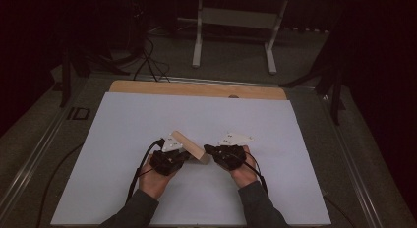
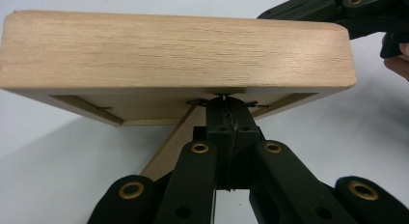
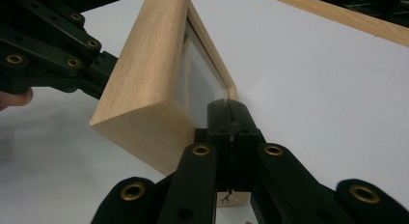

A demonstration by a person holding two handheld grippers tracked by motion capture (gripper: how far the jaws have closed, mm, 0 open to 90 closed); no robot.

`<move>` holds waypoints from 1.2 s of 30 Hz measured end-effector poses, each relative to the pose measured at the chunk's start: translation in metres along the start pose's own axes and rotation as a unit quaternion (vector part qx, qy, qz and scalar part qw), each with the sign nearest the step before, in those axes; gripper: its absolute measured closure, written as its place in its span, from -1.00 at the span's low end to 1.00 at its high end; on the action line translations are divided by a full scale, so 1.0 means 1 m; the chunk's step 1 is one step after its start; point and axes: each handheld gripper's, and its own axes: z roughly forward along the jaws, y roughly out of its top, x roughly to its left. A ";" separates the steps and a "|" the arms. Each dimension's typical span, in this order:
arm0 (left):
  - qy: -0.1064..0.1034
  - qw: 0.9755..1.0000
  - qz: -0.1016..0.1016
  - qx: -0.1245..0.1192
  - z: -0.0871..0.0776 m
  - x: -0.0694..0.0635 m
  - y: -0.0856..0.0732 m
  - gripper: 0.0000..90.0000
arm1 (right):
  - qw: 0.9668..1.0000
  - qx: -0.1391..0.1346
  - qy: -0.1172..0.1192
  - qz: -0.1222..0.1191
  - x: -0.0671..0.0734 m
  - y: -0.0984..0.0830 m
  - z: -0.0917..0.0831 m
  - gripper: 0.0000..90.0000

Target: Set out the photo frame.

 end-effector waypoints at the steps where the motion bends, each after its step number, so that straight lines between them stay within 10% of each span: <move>1: 0.001 1.000 -0.001 -0.001 0.000 0.000 0.000 0.99 | 1.000 0.000 0.001 0.001 0.001 0.000 0.000 0.99; 36: 0.015 1.000 -0.018 -0.003 0.000 0.012 -0.002 0.99 | 0.999 0.023 0.021 -0.013 0.011 -0.009 0.006 0.99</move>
